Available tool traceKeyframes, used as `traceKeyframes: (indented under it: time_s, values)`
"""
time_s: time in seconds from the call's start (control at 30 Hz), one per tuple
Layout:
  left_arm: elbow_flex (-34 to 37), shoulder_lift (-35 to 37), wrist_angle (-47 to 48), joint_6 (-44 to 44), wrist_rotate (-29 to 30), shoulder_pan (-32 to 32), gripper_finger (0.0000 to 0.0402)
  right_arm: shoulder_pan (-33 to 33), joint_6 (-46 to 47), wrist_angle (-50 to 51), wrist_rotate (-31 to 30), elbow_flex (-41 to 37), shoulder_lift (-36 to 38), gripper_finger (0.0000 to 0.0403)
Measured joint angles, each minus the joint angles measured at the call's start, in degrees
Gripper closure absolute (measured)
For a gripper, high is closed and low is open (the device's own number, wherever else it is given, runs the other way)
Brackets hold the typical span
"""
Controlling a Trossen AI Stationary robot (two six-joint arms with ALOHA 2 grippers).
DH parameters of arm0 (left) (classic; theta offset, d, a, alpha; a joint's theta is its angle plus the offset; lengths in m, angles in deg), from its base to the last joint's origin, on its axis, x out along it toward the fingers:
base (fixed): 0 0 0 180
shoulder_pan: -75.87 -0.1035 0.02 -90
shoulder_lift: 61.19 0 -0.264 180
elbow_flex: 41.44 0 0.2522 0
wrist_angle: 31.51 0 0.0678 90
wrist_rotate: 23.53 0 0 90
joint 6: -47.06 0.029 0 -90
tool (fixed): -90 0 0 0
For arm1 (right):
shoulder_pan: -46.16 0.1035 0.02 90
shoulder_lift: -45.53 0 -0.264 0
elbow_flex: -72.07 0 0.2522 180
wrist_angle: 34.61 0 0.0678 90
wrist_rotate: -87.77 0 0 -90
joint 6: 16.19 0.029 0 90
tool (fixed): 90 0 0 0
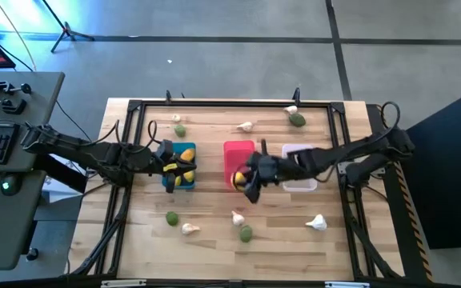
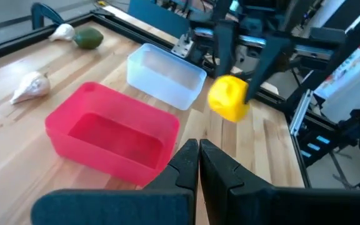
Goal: Sort produce into baskets
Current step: Put the yellow lemon into the blue bin
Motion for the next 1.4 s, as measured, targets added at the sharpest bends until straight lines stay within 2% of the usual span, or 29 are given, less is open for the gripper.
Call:
traceKeyframes:
  time_s: [0.2, 0.37, 0.57, 0.73, 0.87, 1.1, 1.4]
  values:
    - [0.0, 1.7, 2.5, -1.4, 3.5, 0.0, 0.0401, -4.4, -6.9, -6.9, 0.0, 0.0, 0.0, 0.0284]
    - [0.0, 3.7, 5.2, -1.5, 5.4, 0.0, 0.0401, -5.6, -8.4, -15.6, -0.5, 0.0, -1.2, 0.0284]
    - [0.0, 8.3, 8.7, 2.1, 5.4, -0.1, 0.0401, -5.5, -7.7, -27.8, -3.2, 0.1, -7.8, 0.0284]
    - [0.0, 14.5, 11.1, 2.6, 2.5, -0.5, 0.0401, -5.6, -3.5, -36.7, -4.0, 2.8, -16.0, 0.0284]
    - [0.0, 19.9, 13.3, 3.1, 2.3, -0.5, 0.0401, -5.8, -3.9, -34.4, -3.9, 11.2, -23.3, 0.0284]
    - [0.0, 28.1, 17.9, 2.1, 3.7, -0.5, 0.0401, -7.3, -3.9, -21.9, -3.6, 27.6, -34.4, 0.0284]
    - [0.0, 33.7, 21.1, 2.1, 6.6, -0.5, 0.0401, -9.6, -1.1, -12.0, -3.6, 43.0, -45.2, 0.0284]
